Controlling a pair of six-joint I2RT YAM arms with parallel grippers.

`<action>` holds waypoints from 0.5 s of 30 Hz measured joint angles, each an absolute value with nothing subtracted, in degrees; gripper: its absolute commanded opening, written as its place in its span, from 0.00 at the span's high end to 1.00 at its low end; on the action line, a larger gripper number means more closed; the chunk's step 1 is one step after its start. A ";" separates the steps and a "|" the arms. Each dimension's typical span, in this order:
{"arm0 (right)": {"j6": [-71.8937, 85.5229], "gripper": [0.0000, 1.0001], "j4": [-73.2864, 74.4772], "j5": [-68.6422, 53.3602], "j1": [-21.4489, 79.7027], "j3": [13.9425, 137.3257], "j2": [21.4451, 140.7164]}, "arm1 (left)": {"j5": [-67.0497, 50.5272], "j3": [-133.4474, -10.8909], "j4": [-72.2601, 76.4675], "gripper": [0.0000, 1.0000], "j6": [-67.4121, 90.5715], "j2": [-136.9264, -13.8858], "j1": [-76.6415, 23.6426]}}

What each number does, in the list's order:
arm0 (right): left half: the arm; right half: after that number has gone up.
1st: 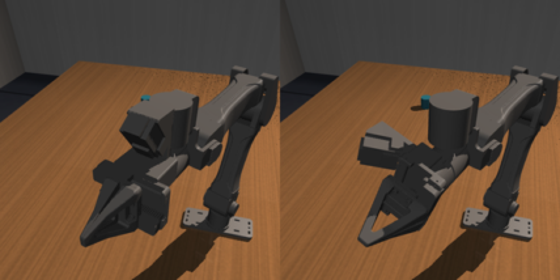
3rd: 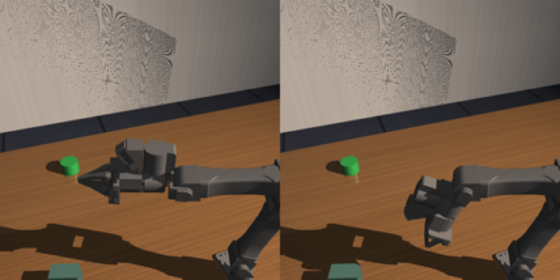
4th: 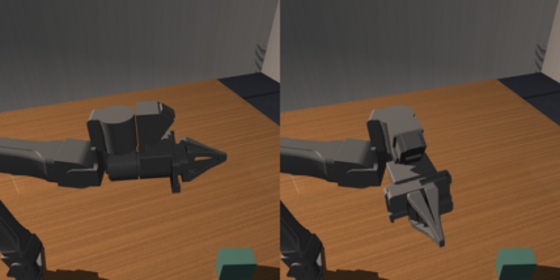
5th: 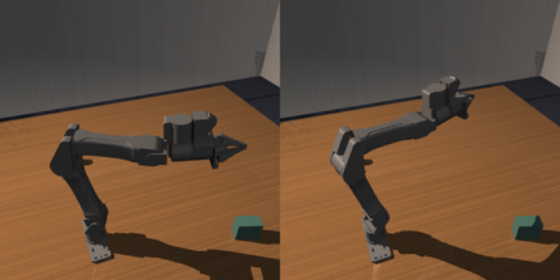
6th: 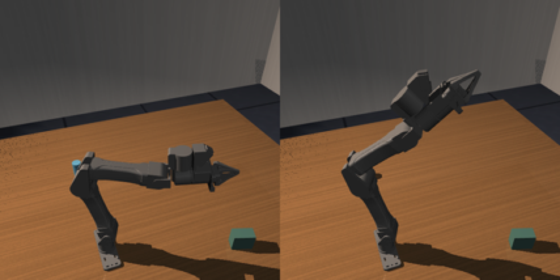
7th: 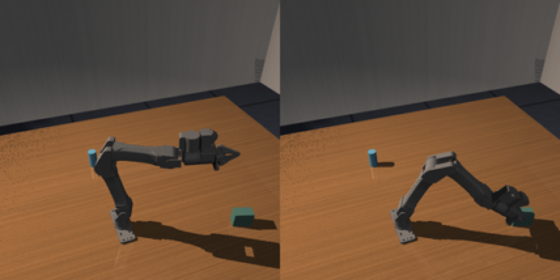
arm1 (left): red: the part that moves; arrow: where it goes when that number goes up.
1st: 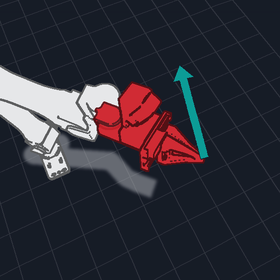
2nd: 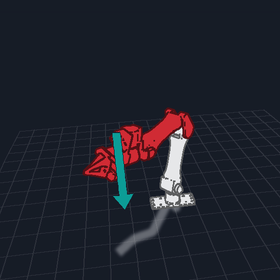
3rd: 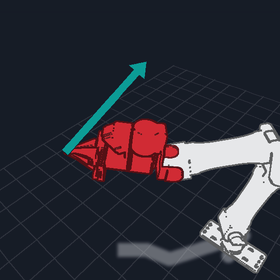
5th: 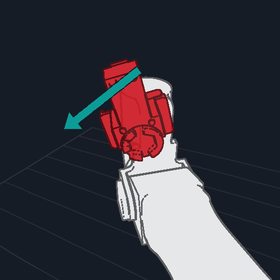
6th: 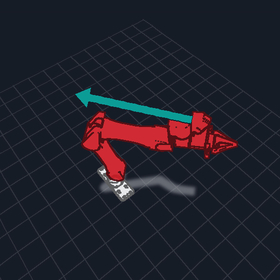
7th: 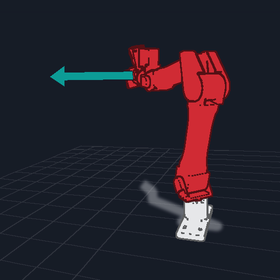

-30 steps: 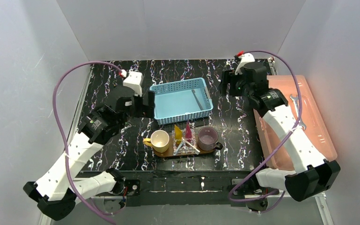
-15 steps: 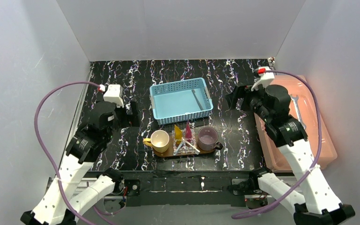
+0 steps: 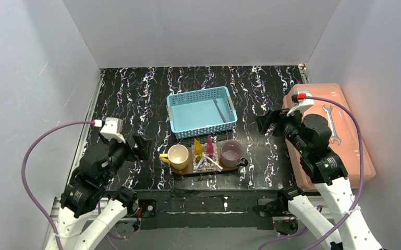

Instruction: Prepare toiletry sets of a toothbrush and toothpaste on the tray

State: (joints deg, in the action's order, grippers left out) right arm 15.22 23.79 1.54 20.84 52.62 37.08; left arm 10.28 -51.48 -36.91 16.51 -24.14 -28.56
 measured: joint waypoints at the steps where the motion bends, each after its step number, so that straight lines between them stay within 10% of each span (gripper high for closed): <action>1: 15.31 0.02 23.81 1.56 20.84 52.10 36.36 | 9.82 -50.92 -36.95 0.02 16.64 -22.59 -28.56; 15: 15.22 0.02 23.83 2.74 20.84 50.68 31.51 | 6.07 -47.18 -37.76 0.02 17.82 -15.86 -28.56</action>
State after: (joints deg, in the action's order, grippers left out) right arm 15.22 23.83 2.74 20.84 50.68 31.51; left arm 6.07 -47.18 -37.76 17.82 -15.86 -28.56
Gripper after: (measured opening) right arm 0.983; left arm 0.983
